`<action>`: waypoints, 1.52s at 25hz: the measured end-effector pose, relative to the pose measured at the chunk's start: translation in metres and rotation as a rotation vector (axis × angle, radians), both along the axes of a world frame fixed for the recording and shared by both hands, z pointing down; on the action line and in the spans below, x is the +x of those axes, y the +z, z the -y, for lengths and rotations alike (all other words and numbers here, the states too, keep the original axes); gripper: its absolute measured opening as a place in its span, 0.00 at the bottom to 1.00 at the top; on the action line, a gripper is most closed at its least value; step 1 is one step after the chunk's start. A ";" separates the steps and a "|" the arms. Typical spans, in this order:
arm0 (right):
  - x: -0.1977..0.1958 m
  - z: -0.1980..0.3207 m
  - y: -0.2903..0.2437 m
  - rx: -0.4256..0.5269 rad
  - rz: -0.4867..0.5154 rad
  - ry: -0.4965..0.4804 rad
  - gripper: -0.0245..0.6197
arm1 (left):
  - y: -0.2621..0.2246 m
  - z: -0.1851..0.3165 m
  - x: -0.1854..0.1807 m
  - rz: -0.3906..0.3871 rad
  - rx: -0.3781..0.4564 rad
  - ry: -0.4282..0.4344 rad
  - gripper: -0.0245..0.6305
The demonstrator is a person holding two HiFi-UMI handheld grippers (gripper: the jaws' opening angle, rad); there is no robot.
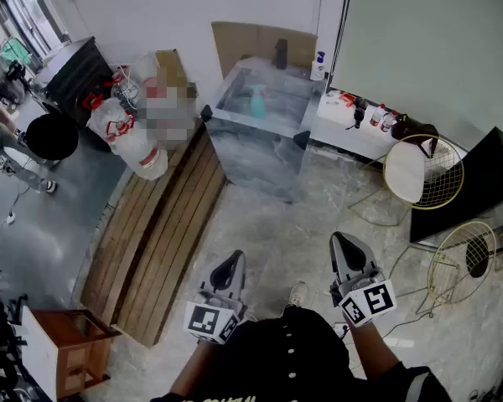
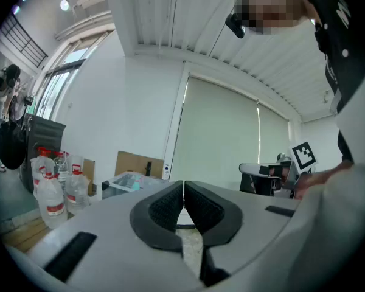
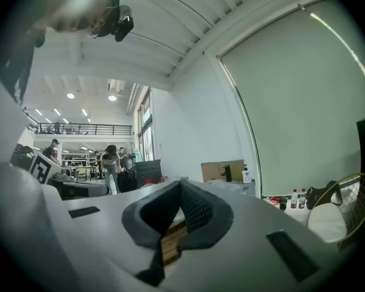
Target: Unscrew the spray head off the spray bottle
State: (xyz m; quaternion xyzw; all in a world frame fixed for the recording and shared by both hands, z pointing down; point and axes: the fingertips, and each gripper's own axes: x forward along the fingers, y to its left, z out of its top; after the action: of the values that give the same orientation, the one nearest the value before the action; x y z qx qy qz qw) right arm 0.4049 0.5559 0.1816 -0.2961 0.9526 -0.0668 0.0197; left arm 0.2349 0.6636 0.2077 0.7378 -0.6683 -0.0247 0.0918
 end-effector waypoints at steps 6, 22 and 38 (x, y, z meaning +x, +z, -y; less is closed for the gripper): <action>0.003 0.001 0.004 -0.008 -0.011 -0.008 0.05 | 0.002 0.004 0.007 -0.002 -0.013 0.000 0.08; 0.018 0.060 0.015 -0.049 0.005 -0.076 0.05 | 0.003 0.059 0.022 0.026 -0.006 -0.079 0.08; -0.037 0.145 0.024 -0.030 0.007 -0.132 0.05 | 0.020 0.139 -0.026 0.064 -0.010 -0.112 0.08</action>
State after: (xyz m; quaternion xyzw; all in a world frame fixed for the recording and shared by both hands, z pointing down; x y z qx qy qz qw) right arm 0.3680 0.4108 0.2055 -0.2329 0.9688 -0.0833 0.0141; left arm 0.2091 0.5249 0.2276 0.6992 -0.7112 -0.0029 0.0725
